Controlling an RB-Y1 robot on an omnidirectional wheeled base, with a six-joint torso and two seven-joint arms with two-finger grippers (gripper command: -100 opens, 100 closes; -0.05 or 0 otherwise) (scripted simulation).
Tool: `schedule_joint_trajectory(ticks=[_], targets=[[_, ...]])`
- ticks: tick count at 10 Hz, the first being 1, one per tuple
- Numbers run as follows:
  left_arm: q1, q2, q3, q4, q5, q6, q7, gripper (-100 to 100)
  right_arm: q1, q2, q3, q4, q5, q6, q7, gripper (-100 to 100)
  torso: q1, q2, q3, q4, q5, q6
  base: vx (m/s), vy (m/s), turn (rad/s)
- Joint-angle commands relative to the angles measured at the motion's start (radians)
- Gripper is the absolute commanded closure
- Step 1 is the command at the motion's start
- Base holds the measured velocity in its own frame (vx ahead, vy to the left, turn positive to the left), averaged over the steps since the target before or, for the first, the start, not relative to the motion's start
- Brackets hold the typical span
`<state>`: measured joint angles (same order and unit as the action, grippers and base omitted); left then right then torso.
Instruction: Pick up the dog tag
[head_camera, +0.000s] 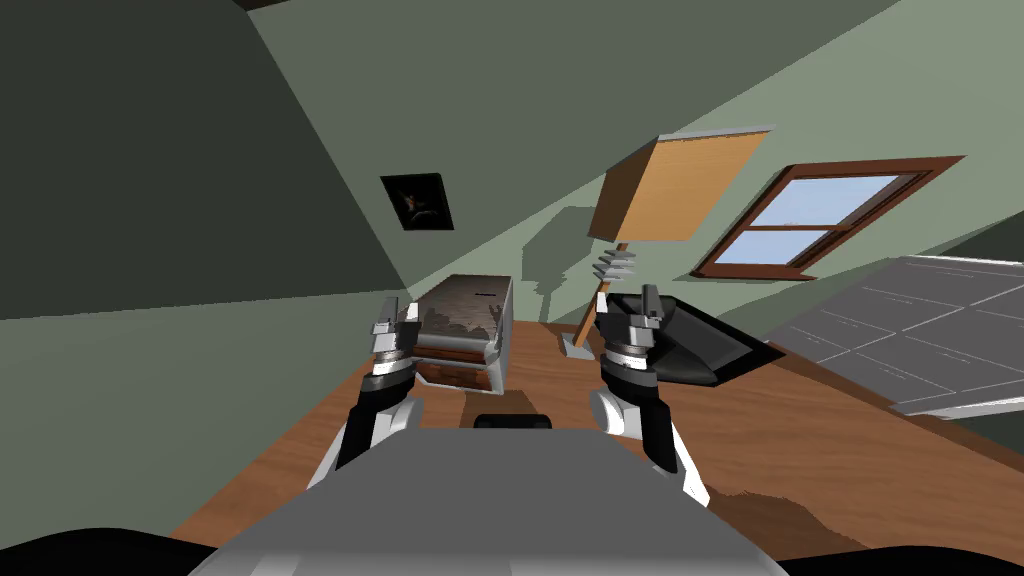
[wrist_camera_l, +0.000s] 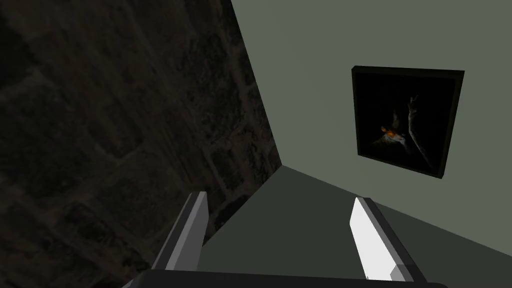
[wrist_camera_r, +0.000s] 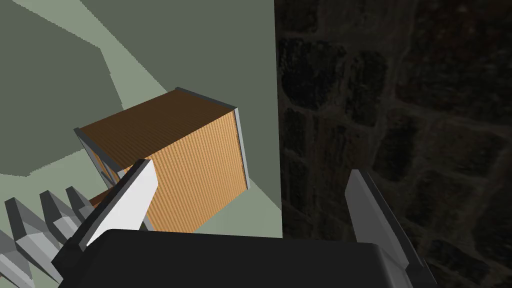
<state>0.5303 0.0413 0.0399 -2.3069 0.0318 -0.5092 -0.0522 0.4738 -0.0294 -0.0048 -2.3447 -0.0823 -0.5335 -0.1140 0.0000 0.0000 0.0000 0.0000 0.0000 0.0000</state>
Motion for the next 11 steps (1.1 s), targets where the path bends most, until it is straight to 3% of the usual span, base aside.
schedule_joint_trajectory(ticks=[1, 6, 11], targets=[[0.003, 0.034, 0.011, 0.003, 0.004, 0.030, -0.004, -100, 0.000, 0.000, 0.000, 0.000, 0.000, 0.000, 0.000, 0, 0.000, 0.000, 0.000, 0.000, 0.000, 0.000, 0.049, -0.038, 0.063], [0.023, 0.103, 0.054, 0.012, 0.025, 0.156, -0.019, -100, 0.000, 0.000, 0.000, 0.000, 0.000, 0.000, 0.000, 0, -0.010, -0.008, -0.005, -0.002, -0.002, 0.000, 0.114, -0.129, 0.082], [0.043, 0.138, 0.087, 0.018, 0.042, 0.279, -0.032, -100, 0.000, 0.000, 0.000, 0.000, 0.000, 0.000, 0.000, 0, -0.007, -0.007, -0.004, -0.002, -0.002, 0.000, 0.087, -0.117, 0.067]])
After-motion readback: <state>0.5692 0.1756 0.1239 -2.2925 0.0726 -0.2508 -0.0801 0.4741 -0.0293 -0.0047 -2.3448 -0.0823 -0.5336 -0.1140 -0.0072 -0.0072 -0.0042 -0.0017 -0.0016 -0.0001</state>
